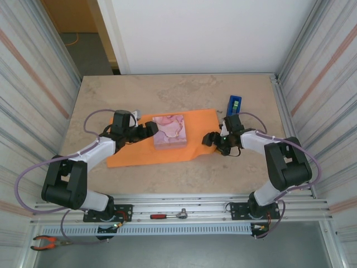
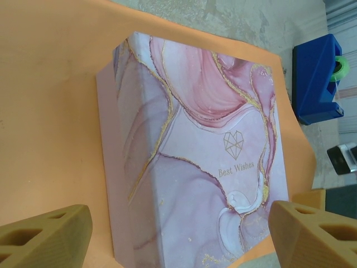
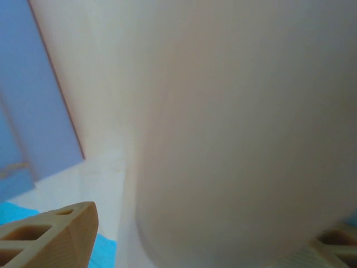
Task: Wrap the gift box in paper
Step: First fold the wrapping paper around the gift box.
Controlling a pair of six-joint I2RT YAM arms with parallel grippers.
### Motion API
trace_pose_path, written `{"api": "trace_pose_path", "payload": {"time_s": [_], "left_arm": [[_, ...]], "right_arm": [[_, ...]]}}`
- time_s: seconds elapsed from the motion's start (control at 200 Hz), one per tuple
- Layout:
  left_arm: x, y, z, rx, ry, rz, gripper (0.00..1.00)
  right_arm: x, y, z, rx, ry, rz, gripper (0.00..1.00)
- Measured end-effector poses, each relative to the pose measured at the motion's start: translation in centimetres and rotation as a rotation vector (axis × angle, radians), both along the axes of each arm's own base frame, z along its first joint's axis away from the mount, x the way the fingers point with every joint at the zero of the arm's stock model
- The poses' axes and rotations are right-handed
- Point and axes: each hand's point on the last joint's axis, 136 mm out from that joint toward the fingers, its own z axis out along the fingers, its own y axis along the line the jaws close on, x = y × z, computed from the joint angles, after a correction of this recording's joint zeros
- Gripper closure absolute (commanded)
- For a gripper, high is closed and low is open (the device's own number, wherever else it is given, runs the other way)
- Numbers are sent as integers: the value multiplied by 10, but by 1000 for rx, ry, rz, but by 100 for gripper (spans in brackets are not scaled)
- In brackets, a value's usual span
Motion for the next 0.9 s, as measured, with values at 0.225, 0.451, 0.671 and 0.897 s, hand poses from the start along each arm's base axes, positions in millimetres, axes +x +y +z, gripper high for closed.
{"api": "trace_pose_path", "payload": {"time_s": [0.225,0.451,0.671,0.897], "left_arm": [[0,0,1,-1,-4,0,16],[1,0,2,-3,-9,0,16],[0,0,1,-1,-5,-1,16],[0,-1,5,-2,0,-9,16]], "right_arm": [[53,-12,19,21,-190,-61,30],[57,-11,34,31,-240,-60,35],[45,-15,56,26,-287,-46,45],[22,-12,52,8,-256,-11,84]]}}
